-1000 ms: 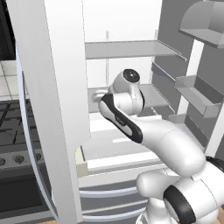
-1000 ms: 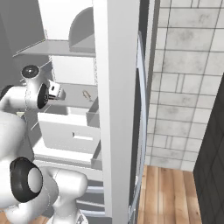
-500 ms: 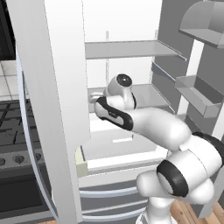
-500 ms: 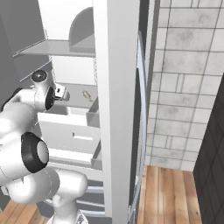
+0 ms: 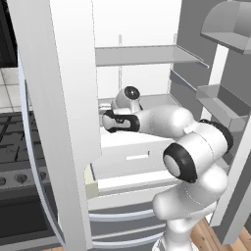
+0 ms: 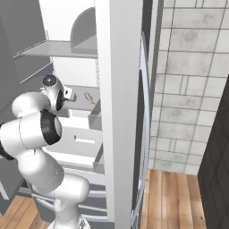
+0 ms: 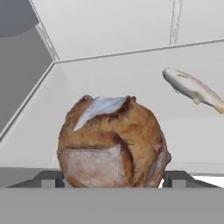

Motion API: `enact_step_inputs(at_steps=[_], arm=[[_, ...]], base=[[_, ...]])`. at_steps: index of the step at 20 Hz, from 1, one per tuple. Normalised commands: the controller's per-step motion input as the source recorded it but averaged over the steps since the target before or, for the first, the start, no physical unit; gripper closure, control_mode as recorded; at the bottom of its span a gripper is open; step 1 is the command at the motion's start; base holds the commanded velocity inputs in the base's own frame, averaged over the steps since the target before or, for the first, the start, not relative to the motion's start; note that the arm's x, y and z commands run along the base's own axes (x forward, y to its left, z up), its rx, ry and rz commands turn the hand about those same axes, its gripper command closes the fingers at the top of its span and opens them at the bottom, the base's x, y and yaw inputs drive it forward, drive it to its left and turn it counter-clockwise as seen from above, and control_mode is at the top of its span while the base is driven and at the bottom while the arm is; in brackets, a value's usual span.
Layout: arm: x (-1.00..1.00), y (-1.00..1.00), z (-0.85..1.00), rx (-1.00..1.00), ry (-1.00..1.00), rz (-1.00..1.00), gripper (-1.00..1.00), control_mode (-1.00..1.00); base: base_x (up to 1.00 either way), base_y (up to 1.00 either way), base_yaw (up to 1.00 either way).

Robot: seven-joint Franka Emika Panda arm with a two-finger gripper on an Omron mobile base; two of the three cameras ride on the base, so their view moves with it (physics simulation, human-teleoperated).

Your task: Place the condiment bottle and condiment bottle from the counter to the top shelf of the fridge. If the existing items in the fridge are on the top shelf, move them to other shelves.

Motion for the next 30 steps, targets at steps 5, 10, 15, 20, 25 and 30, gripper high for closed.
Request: enact_step_inputs(at_steps=[5, 10, 15, 20, 25, 30], arm=[[0.79, 0.17, -0.32, 0.00, -0.03, 0.00, 1.00, -1.00], [0.96, 0.27, -0.34, 0.00, -0.02, 0.00, 1.00, -1.00], [1.00, 0.31, -0.24, 0.00, 0.00, 0.00, 1.00, -1.00], [0.83, 0.38, -0.04, 0.00, 0.03, -0.09, -1.00, -1.00], [0.57, 0.31, 0.01, 0.00, 0.13, -0.16, -1.00, -1.00], [0.11, 0.01, 0.00, 0.00, 0.03, -0.16, -1.00, -1.00]], base=[[0.00, 0.00, 0.00], [0.00, 0.00, 0.00], [0.00, 0.00, 0.00], [0.00, 0.00, 0.00], [0.00, 0.00, 0.00], [0.00, 0.00, 0.00]])
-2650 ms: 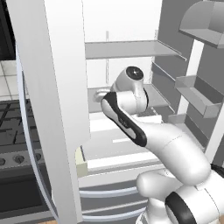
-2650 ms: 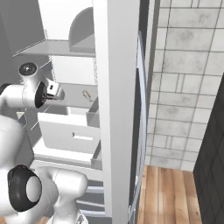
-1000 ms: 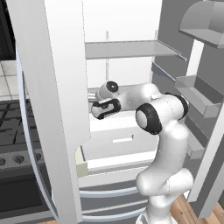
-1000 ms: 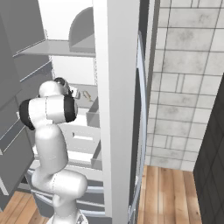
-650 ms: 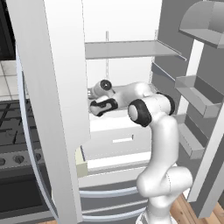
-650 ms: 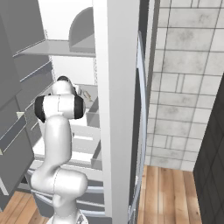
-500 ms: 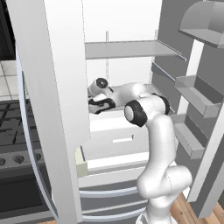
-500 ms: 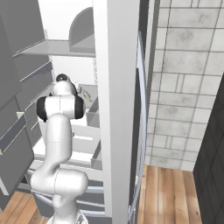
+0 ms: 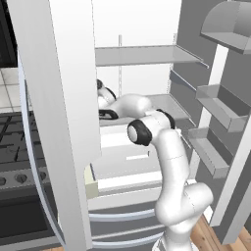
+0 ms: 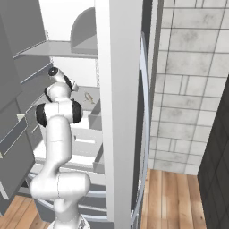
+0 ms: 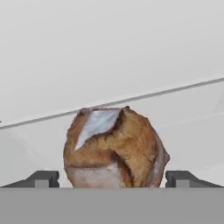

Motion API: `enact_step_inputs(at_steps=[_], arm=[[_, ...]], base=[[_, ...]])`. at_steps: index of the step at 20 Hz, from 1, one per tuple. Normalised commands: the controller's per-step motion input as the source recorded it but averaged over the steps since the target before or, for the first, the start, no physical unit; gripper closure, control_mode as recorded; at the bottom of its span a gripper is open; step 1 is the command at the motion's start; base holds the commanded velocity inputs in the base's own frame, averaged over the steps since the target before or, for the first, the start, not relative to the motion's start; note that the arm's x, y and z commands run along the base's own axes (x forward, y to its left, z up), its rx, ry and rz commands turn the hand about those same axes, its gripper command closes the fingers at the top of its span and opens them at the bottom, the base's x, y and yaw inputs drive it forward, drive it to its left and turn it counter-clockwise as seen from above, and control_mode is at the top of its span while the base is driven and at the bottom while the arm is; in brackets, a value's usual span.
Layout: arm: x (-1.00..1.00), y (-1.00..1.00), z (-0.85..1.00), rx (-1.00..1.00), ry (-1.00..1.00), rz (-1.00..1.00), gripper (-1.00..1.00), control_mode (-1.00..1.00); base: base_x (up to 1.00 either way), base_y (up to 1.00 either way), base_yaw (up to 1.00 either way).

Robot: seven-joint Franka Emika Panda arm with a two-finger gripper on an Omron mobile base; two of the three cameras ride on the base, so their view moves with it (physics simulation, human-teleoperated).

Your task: Place the condiment bottle and condiment bottle from the counter to the top shelf of the fridge. If the existing items in the fridge are on the top shelf, move them to other shelves.

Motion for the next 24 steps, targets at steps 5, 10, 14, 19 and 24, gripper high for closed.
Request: enact_step_inputs(at_steps=[5, 10, 14, 19, 24], arm=[[-0.85, -0.19, -0.02, 0.00, 0.02, -0.11, -1.00, -1.00], [-1.00, -0.55, -0.06, 0.00, -0.02, -0.05, -1.00, -1.00], [-1.00, -0.84, -0.11, 0.02, -0.13, 0.00, -1.00, -1.00], [-1.00, -0.73, 0.36, 0.11, -0.18, 0.00, -1.00, -1.00], [-1.00, -0.25, 0.98, 0.04, -0.07, -0.05, -1.00, -1.00]], base=[[0.00, 0.00, 0.00], [0.00, 0.00, 0.00], [0.00, 0.00, 0.00], [0.00, 0.00, 0.00], [0.00, 0.00, 0.00]])
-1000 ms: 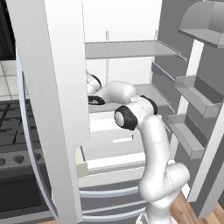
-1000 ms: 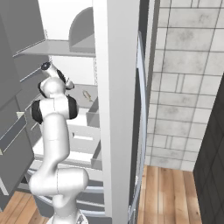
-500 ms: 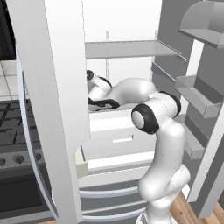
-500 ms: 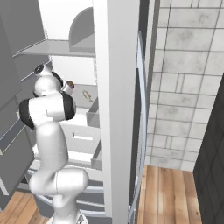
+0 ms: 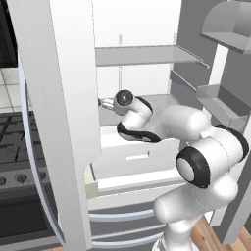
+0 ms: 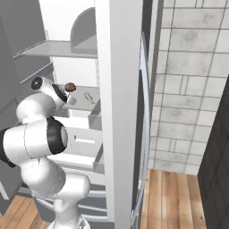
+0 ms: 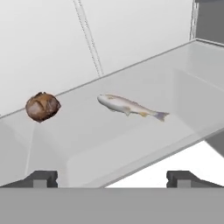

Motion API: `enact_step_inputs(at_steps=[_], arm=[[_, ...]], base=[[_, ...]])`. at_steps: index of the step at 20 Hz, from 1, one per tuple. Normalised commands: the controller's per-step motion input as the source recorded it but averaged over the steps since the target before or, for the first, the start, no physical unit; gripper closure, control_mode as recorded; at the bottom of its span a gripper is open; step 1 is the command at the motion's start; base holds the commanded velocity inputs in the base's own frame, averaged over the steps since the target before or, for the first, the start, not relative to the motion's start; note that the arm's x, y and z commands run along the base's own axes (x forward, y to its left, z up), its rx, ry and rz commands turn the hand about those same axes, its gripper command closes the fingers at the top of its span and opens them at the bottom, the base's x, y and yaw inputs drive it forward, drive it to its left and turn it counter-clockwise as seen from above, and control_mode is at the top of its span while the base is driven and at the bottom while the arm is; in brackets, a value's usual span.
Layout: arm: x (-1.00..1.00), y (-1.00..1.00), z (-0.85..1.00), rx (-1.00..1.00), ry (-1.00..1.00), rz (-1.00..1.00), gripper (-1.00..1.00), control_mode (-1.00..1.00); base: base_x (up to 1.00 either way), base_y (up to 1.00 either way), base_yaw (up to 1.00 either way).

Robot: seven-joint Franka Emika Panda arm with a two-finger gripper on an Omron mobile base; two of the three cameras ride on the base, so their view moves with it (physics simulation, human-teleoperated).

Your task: Place the condiment bottle and condiment bottle from the counter to the top shelf of the fridge. If the existing items in the fridge are on the top shelf, move them to other shelves.

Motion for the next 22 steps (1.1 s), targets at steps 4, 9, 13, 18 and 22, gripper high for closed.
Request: enact_step_inputs(at_steps=[4, 9, 13, 18, 22], arm=[[-1.00, 0.10, 1.00, -0.02, 0.08, -0.01, -1.00, -1.00], [-0.49, 0.54, 1.00, -0.24, 0.33, 0.42, -1.00, -1.00], [-0.77, 0.05, 1.00, -0.11, 0.27, 0.45, -1.00, -1.00], [-1.00, -0.20, 0.71, -0.03, 0.17, 0.40, -1.00, -1.00], [-1.00, -0.38, 0.09, -0.07, 0.07, 0.30, -1.00, -1.00]], base=[[0.00, 0.00, 0.00], [0.00, 0.00, 0.00], [0.00, 0.00, 0.00], [0.00, 0.00, 0.00], [0.00, 0.00, 0.00]])
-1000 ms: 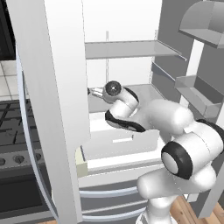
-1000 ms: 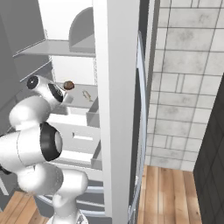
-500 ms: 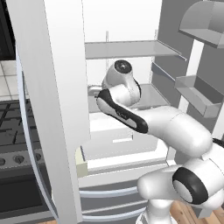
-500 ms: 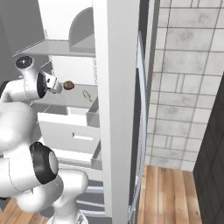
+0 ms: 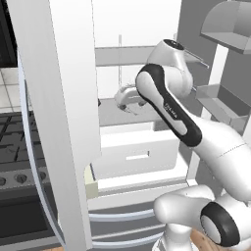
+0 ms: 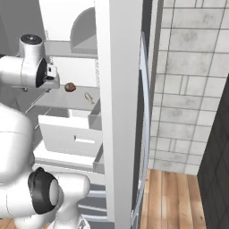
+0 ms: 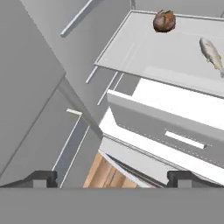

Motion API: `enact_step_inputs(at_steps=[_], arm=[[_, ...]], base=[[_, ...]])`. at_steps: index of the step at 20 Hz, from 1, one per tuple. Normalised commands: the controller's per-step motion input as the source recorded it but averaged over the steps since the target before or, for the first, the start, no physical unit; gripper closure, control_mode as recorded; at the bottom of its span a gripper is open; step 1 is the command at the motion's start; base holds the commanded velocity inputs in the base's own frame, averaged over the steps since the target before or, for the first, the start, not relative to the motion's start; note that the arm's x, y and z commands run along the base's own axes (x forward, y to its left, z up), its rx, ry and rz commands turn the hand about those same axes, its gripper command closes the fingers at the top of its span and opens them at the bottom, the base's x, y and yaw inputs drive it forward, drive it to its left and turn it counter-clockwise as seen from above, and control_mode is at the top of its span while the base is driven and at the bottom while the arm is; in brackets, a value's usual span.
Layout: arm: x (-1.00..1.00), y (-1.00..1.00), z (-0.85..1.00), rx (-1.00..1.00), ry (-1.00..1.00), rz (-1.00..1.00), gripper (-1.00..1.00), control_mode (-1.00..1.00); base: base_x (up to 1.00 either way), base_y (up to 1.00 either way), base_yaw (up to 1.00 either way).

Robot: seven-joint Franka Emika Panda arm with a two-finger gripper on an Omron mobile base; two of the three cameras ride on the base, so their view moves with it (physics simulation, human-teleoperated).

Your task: Place the condiment bottle and condiment bottle from the counter to the top shelf of the fridge. If the existing items in the fridge are on the top shelf, move them to other shelves.

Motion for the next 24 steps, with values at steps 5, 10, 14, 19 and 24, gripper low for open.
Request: enact_step_inputs(at_steps=[5, 10, 14, 19, 24], arm=[[-1.00, -0.38, -0.06, -0.11, 0.00, 0.06, -1.00, -1.00], [-1.00, -0.49, -0.02, -0.12, -0.04, -0.04, -1.00, -1.00], [-1.00, -0.77, 0.00, -0.04, -0.15, -0.12, -1.00, -1.00], [-0.96, -0.78, 0.00, 0.00, -0.17, -0.17, -1.00, -1.00], [-0.48, -0.27, 0.06, 0.00, -0.23, -0.12, -1.00, -1.00]], base=[[0.00, 0.00, 0.00], [0.00, 0.00, 0.00], [0.00, 0.00, 0.00], [0.00, 0.00, 0.00], [0.00, 0.00, 0.00]])
